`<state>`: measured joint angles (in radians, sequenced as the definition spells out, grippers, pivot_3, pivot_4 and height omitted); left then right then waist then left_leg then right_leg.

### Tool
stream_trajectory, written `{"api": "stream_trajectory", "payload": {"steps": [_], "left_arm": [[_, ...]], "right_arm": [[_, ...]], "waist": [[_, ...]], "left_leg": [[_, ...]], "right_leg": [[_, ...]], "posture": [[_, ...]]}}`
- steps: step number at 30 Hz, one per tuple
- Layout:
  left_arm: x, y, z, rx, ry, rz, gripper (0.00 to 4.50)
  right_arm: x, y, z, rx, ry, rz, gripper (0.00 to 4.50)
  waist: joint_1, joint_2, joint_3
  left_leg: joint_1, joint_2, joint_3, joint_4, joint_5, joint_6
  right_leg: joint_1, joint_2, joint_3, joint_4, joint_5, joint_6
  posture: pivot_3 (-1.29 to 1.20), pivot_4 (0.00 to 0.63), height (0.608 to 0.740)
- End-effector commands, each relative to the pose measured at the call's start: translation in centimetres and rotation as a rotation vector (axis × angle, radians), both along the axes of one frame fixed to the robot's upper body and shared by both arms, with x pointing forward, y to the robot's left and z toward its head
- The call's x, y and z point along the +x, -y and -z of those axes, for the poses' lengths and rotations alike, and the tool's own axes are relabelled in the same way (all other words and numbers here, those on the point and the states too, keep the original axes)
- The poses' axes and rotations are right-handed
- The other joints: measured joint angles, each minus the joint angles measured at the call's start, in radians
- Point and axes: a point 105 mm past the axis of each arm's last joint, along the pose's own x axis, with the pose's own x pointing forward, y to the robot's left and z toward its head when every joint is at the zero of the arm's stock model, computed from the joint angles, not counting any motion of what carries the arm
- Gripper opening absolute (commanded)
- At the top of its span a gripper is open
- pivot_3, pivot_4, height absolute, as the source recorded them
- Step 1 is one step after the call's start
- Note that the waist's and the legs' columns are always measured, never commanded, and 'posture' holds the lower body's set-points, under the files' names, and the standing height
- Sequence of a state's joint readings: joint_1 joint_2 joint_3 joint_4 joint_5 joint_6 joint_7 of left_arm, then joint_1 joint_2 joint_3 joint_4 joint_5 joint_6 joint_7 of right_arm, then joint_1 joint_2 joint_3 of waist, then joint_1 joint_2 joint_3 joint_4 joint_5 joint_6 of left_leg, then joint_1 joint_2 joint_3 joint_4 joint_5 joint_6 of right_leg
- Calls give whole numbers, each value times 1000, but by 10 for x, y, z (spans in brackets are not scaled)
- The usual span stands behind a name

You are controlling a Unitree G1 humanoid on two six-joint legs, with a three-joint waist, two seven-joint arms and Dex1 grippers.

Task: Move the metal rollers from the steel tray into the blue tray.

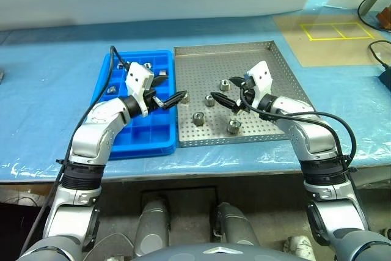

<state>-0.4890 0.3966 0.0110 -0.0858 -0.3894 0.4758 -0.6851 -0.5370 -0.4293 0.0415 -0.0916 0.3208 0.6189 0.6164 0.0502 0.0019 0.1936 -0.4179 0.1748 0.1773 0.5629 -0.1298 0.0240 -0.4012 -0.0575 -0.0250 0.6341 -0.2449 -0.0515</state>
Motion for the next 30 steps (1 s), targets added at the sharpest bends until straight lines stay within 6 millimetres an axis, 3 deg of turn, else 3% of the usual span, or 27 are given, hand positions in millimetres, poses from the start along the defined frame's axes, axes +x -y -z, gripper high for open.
{"api": "stream_trajectory", "payload": {"steps": [1,21,26,30], "left_arm": [[-1,0,-12,-3,51,6,4457],[-1,3,-17,-3,66,30,4457],[-1,24,-20,73,88,168,4457],[-5,53,-24,191,121,359,4457]], "right_arm": [[-3,0,-16,15,61,-11,4500],[-2,-1,-19,10,65,-15,4500],[-2,-1,-13,5,44,-19,4500],[2,3,-18,4,58,-4,4500]], "waist": [[0,0,0],[0,0,0],[3,0,0],[10,0,0]], "left_leg": [[0,0,0,0,0,0],[0,0,0,0,0,0],[0,0,0,0,0,0],[0,-1,0,0,0,0]], "right_leg": [[0,0,0,0,0,0],[0,0,0,0,0,0],[0,0,0,0,0,0],[0,-1,0,0,0,0]], "posture": [[-108,150,740],[-98,150,740],[-90,150,740],[-104,150,740]]}}
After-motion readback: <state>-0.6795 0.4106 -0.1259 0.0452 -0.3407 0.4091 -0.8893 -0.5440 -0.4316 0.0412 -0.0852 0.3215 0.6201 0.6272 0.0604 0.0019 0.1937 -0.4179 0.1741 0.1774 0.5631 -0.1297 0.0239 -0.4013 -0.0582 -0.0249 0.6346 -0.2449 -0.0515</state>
